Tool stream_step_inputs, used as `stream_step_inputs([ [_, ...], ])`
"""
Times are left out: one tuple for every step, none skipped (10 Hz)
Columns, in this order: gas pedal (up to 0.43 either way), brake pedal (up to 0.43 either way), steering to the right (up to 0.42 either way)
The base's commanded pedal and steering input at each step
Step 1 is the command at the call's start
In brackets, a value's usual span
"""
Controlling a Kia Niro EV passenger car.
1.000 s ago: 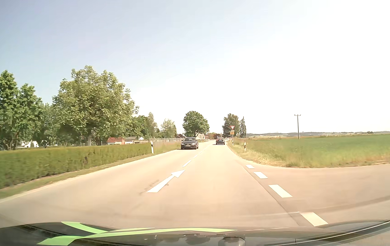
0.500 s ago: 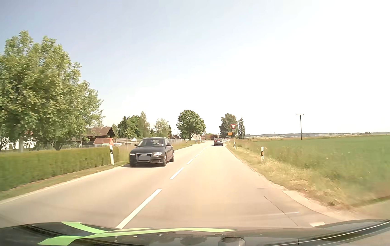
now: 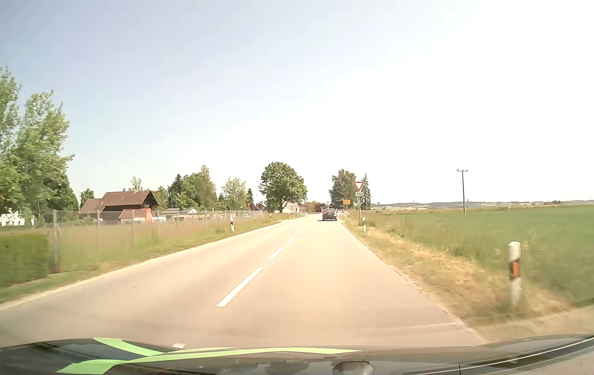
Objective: Follow the waypoints while adhering to traffic rules and regulations
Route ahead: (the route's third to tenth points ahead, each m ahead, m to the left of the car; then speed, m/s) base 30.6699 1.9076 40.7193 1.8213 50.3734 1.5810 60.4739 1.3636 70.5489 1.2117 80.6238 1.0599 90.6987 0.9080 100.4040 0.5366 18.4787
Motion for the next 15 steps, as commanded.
stream_step_inputs([
  [0.000, 0.012, 0.005],
  [0.000, 0.024, 0.003],
  [0.000, 0.049, 0.002],
  [0.000, 0.073, 0.001],
  [0.000, 0.098, -0.001],
  [0.000, 0.116, -0.001],
  [0.000, 0.128, -0.001],
  [0.000, 0.140, -0.001],
  [0.000, 0.152, -0.001],
  [0.000, 0.159, -0.001],
  [0.000, 0.165, -0.001],
  [0.000, 0.159, -0.001],
  [0.000, 0.152, -0.001],
  [0.000, 0.134, -0.001],
  [0.000, 0.116, -0.001],
])
